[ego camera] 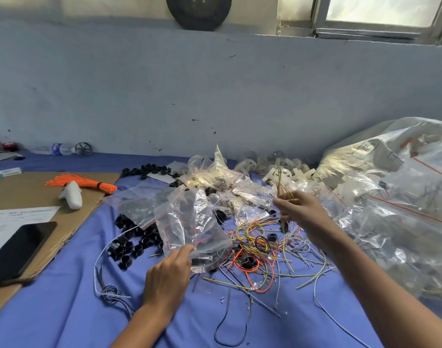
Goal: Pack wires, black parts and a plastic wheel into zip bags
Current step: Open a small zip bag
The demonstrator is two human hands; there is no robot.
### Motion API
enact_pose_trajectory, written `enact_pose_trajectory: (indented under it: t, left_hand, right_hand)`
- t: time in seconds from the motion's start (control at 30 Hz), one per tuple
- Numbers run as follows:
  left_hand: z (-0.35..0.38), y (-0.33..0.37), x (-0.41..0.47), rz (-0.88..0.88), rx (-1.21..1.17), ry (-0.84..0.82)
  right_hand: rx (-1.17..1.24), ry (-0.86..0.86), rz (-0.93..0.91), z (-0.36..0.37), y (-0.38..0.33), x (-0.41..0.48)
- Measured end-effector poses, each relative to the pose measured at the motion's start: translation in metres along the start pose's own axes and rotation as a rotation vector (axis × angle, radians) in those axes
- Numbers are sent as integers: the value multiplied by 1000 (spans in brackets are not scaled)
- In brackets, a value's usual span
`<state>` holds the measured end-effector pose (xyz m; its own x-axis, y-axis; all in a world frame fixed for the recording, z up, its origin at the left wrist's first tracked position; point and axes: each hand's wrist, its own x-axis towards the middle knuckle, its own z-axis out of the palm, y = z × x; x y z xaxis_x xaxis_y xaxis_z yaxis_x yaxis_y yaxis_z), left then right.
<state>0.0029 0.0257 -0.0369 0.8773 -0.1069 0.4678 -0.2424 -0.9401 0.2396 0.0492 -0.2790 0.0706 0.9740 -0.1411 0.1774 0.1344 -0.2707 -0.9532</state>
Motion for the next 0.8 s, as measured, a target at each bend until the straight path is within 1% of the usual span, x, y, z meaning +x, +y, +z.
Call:
enact_pose_trajectory:
  t: [0.1,0.2,0.27,0.4,0.47,0.53,0.63,0.67,0.7,0.73,0.8]
  left_hand:
    - [2,0,-1,7,-13,14]
    - [3,1,-1,-1,-45,44]
    - [5,1,-1,15,-56,75]
    - [11,-2,-1,33,-85,94]
    - [10,-1,-2,2,-104,86]
    - [1,3,-5,-78,-180,71]
    - [-23,23,-11,-209,-444,91]
    - [-34,35,-10,-225,-551,94]
    - [-45,48,-9,-223,-681,62]
    - [-57,61,-6,-219,-834,-14]
    - [-77,85,0,-245,-1168,-231]
  right_hand:
    - [175,36,-16,-4,-4,-12]
    - [362,-15,9,-10,-15,-27]
    - [431,-22,25,-11,-21,-37]
    - [497,-7,53,-8,-27,-53]
    - [589,-52,81,-2,-31,-65]
    - [644,-106,107,4,-35,-78]
    - [617,-142,133,15,-41,-95]
    - [593,-149,132,21,-43,-100]
    - [565,-157,130,28,-44,-106]
    - [536,-170,126,35,-44,-111]
    - [475,-212,107,49,-44,-122]
